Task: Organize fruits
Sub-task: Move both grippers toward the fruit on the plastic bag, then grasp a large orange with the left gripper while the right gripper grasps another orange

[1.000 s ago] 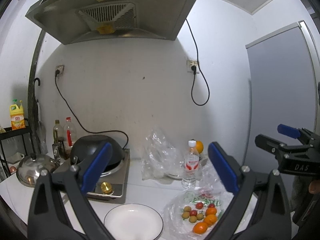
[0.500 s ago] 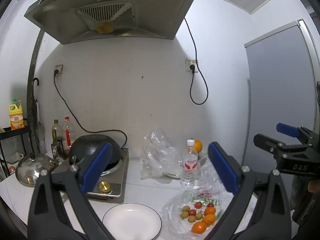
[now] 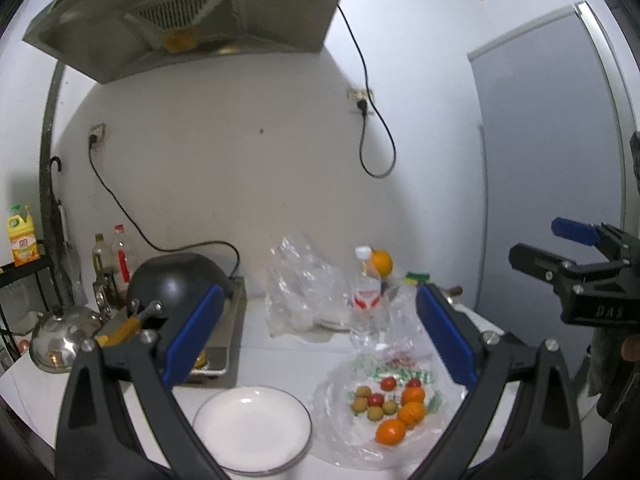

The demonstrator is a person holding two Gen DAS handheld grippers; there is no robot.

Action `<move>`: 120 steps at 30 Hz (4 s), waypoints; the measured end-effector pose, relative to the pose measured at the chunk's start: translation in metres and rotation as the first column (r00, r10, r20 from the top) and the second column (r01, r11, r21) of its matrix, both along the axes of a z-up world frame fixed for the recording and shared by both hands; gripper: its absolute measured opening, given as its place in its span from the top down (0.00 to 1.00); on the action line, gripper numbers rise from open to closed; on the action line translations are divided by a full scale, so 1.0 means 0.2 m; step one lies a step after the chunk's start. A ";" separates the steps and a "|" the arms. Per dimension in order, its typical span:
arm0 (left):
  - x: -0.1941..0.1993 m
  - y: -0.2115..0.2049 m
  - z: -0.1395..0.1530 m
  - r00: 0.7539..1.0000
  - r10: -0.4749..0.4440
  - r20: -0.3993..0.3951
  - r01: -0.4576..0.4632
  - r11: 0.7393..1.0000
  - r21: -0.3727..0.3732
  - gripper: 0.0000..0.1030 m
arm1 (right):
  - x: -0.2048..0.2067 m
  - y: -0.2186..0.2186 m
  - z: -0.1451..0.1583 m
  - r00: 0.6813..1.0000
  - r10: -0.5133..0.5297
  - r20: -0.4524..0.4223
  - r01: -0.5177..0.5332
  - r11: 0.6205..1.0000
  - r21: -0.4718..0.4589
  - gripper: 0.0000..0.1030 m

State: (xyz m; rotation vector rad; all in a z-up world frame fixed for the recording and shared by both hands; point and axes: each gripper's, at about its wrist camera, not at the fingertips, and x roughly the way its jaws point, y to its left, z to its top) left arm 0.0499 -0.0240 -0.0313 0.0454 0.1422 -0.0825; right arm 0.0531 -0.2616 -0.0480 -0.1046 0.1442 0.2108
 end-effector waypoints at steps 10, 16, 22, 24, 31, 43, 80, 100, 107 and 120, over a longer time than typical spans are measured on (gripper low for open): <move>0.11 -0.15 -0.18 0.995 -0.019 -0.098 0.024 0.998 0.055 0.05 | 0.09 -0.10 -0.18 0.995 0.034 -0.092 -0.034 0.999 0.002 0.08; 0.20 -0.23 -0.31 0.984 -0.031 -0.176 0.044 0.997 0.070 0.05 | 0.16 -0.13 -0.29 0.987 0.054 -0.153 -0.053 0.999 0.009 0.14; 0.29 -0.29 -0.46 0.962 -0.045 -0.270 0.071 0.994 0.088 0.05 | 0.23 -0.16 -0.39 0.975 0.069 -0.210 -0.064 0.997 0.032 0.17; 0.31 -0.30 -0.50 0.954 -0.050 -0.296 0.080 0.993 0.090 0.05 | 0.25 -0.16 -0.43 0.969 0.077 -0.233 -0.070 0.997 0.038 0.17; 0.38 -0.33 -0.62 0.925 -0.063 -0.376 0.104 0.991 0.090 0.05 | 0.33 -0.16 -0.54 0.950 0.095 -0.297 -0.085 0.995 0.047 0.17; 0.48 -0.39 -0.77 0.884 -0.087 -0.459 0.150 0.983 0.102 0.05 | 0.42 -0.19 -0.64 0.930 0.093 -0.356 -0.075 0.995 0.063 0.17; 0.68 -0.39 -1.10 0.755 -0.179 -0.630 0.243 0.970 0.016 0.58 | 0.62 -0.09 -0.94 0.845 0.110 -0.523 -0.092 0.994 0.059 0.17; 0.62 -0.09 -0.97 0.800 -0.227 -0.555 0.186 0.974 -0.130 0.58 | 0.72 0.18 -1.05 0.786 0.130 -0.604 -0.146 0.989 0.023 0.17; 0.60 -0.04 -0.94 0.809 -0.221 -0.545 0.177 0.975 -0.133 0.58 | 0.75 0.22 -1.09 0.762 0.125 -0.636 -0.144 0.989 0.022 0.27; 0.52 0.02 -0.88 0.831 -0.210 -0.515 0.162 0.977 -0.136 0.58 | 0.72 0.23 -1.09 0.764 0.129 -0.633 -0.160 0.987 0.009 0.53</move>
